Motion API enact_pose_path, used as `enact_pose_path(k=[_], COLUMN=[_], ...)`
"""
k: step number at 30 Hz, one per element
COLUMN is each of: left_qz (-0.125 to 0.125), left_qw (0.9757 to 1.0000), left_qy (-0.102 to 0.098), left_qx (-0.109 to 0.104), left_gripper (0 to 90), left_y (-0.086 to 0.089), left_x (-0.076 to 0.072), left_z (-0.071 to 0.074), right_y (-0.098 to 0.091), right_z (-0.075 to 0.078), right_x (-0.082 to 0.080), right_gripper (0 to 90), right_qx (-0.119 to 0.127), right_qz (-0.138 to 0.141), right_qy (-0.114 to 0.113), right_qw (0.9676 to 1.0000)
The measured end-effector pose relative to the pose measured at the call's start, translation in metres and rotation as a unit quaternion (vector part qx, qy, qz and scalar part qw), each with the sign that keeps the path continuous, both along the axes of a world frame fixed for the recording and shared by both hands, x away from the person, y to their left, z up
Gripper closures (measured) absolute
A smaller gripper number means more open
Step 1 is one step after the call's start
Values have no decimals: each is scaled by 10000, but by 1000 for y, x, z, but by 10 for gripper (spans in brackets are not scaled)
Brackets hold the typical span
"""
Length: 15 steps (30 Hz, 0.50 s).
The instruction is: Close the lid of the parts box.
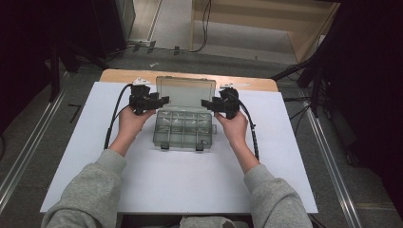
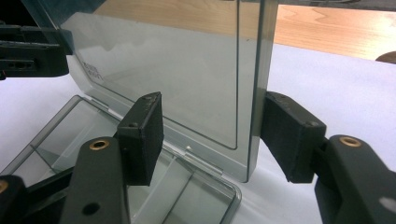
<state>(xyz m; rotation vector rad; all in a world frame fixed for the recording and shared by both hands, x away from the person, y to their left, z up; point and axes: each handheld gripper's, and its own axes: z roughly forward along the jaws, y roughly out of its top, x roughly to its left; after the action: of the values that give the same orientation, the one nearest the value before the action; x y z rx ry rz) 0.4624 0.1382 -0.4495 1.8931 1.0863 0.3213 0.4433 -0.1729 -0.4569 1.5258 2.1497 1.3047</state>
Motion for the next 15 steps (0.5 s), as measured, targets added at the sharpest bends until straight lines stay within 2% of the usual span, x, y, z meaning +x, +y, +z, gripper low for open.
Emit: enact_pose_path(k=[9, 15], left_qz=[69, 58], left_qw=[10000, 9999], left_qy=[66, 89], left_qx=[28, -5], left_gripper=[447, 446], left_y=[-1, 0], left_x=[-6, -9], left_z=[3, 4], right_y=[3, 2], right_z=[4, 5], right_x=[-4, -7], right_gripper=[382, 382], right_qx=[-121, -72], right_qz=[46, 79], right_qy=[-25, -40], right_qw=[9999, 9999])
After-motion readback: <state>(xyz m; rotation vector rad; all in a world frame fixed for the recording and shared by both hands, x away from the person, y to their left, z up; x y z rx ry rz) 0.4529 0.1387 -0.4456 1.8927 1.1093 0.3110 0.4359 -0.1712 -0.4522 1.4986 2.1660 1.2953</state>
